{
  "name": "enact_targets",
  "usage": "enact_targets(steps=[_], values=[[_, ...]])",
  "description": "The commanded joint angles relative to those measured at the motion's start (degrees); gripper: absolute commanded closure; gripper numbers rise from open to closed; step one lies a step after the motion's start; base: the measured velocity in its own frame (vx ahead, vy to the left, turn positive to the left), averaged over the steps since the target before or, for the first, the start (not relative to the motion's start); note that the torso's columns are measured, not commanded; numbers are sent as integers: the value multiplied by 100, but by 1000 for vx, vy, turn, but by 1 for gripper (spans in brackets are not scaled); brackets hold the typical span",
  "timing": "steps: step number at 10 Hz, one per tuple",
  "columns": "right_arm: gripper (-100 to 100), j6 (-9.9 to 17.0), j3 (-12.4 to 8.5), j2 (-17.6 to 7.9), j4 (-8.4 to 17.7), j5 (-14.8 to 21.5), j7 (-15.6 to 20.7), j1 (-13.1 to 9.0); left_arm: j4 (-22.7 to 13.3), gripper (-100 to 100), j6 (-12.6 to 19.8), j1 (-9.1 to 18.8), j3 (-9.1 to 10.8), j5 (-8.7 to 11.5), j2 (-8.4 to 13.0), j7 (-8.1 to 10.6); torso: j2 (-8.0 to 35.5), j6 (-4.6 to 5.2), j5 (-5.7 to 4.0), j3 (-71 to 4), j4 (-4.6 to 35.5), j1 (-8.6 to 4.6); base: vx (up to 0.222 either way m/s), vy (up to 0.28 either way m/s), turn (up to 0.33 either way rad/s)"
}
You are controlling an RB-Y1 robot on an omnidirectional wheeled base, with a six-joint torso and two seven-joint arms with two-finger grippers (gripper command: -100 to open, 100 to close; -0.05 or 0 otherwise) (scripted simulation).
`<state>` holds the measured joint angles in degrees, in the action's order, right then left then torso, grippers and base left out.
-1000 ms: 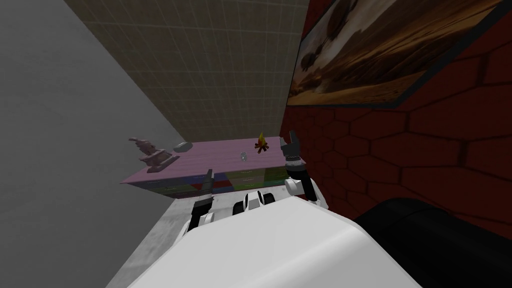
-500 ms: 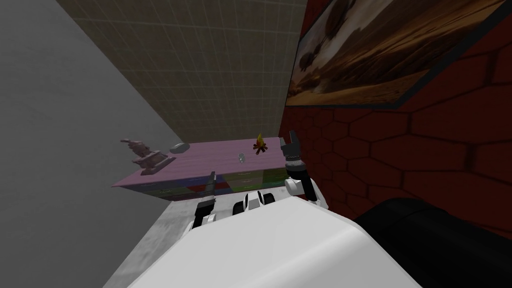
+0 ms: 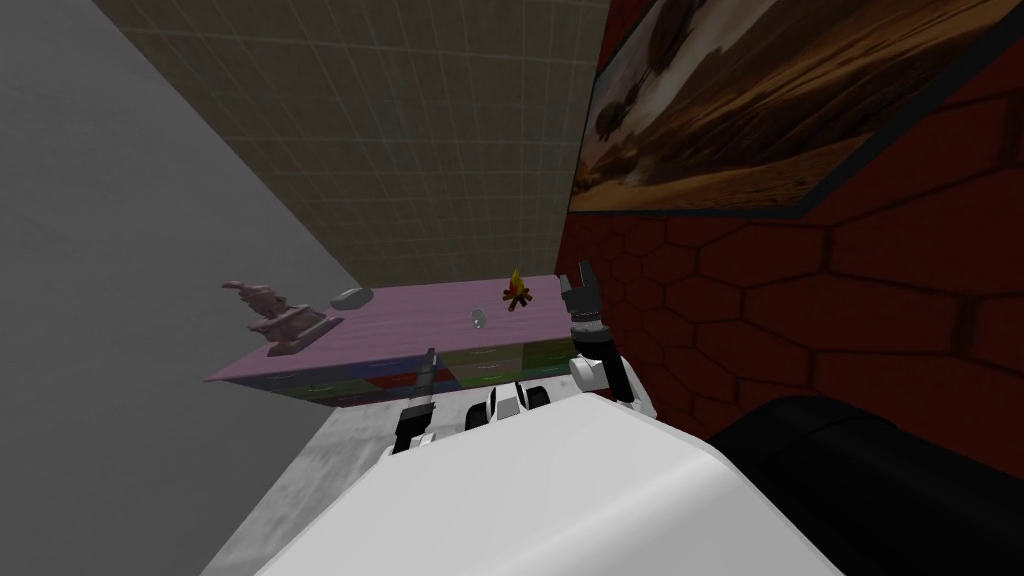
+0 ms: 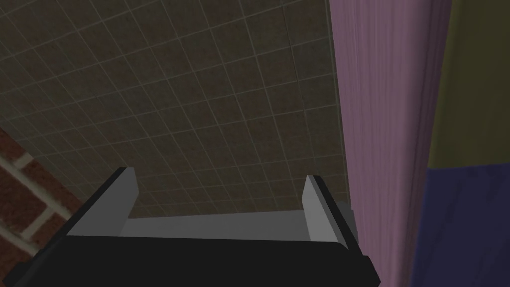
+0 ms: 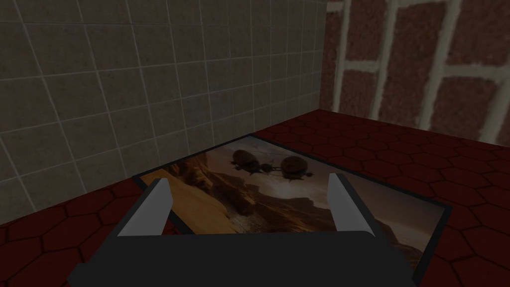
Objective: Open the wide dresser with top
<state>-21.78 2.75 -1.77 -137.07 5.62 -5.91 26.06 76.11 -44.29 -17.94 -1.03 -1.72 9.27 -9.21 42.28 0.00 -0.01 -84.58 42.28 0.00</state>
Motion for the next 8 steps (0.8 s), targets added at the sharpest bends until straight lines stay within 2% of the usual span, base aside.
enact_targets(steps=[1, 5, 6, 8], values=[[0, 0, 0, 0, 0, 0, 0, 0, -487, -100, -227, 108, -33, -42, -24, 14, 0, 0, 1, 1, 0, 0, 52, -76, -23], [0, 0, 0, 0, 0, 0, 0, 0, -1147, -100, -426, 229, -65, -81, -69, 17, 3, 0, 2, 2, 1, 6, 35, -53, -9], [0, 0, 0, 0, 0, 0, 0, 0, -1199, -100, -426, 229, -65, -81, -69, 17, 3, 0, 1, 2, 1, 1, 24, -46, -4], [0, 0, 0, 0, 0, 0, 0, 0, -1613, -100, -610, 343, -94, -119, -121, 20, 1, 1, 1, 1, 0, 0, 37, -61, -18]])
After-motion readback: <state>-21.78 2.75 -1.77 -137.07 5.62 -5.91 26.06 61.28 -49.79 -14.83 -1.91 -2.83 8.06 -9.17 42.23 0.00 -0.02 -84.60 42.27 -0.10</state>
